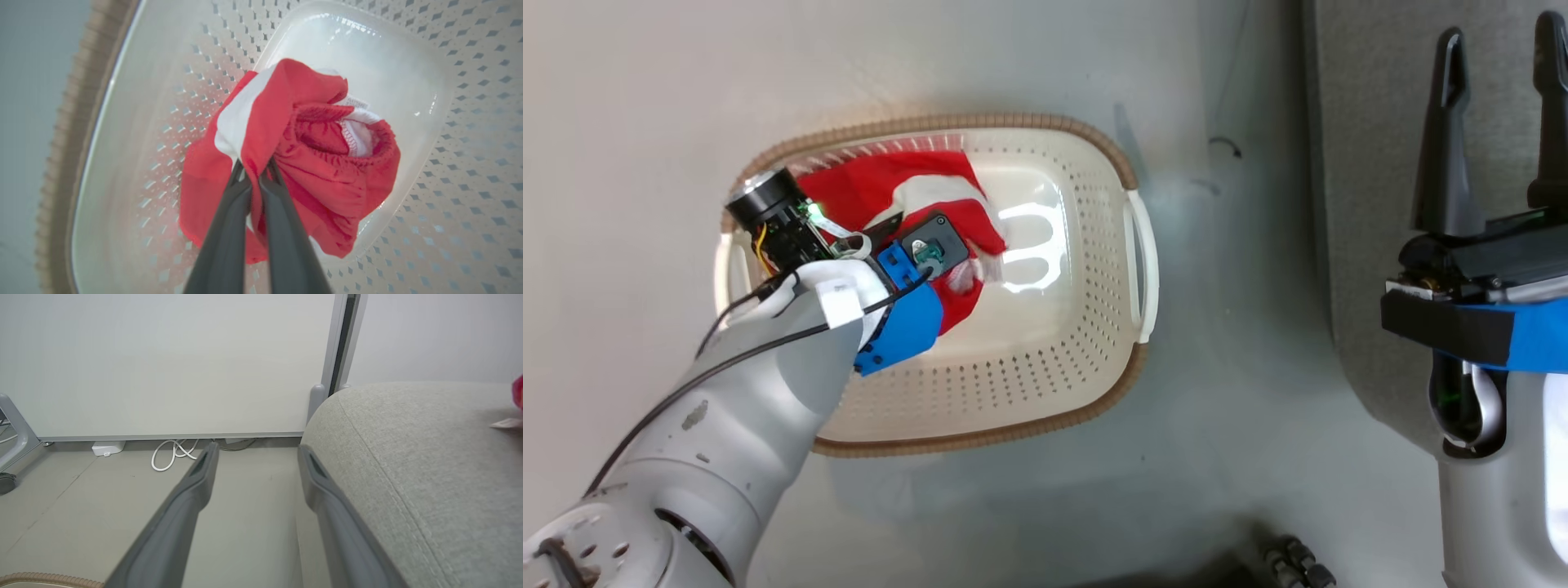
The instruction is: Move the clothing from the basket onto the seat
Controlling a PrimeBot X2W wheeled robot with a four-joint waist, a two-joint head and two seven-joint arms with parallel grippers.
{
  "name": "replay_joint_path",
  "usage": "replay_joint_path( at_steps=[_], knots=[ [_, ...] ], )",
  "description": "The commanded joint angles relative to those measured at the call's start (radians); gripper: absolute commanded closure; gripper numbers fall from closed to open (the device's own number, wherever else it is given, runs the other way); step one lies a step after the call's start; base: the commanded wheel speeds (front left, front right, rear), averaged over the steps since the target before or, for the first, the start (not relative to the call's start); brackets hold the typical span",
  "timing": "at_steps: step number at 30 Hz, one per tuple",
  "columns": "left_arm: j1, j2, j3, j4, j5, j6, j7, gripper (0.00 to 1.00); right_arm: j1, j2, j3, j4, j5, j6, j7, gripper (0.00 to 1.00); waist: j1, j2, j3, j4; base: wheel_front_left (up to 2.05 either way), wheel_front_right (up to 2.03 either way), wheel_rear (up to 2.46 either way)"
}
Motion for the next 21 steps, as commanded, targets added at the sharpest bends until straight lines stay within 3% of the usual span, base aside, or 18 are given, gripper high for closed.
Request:
replay_joint_path(
  at_steps=[1,12,21],
  knots=[
    [0.016,0.0,0.021,-0.001,-0.025,0.007,-0.023,1.0,0.016,0.002,-0.003,0.008,0.005,0.0,0.0,0.0,0.0,0.0,-0.047,0.003,0.0,0.0,0.0],
    [0.089,-0.032,0.091,-0.005,-0.135,0.003,-0.148,1.0,0.07,0.004,-0.01,0.057,0.004,0.0,-0.001,0.0,0.0,0.0,-0.234,0.018,0.0,0.0,0.0],
    [0.159,-0.043,0.123,-0.048,-0.197,-0.002,-0.191,1.0,0.136,-0.003,-0.025,0.094,-0.003,0.0,0.0,0.0,0.0,0.0,-0.396,0.048,0.0,0.0,0.0]
  ],
)
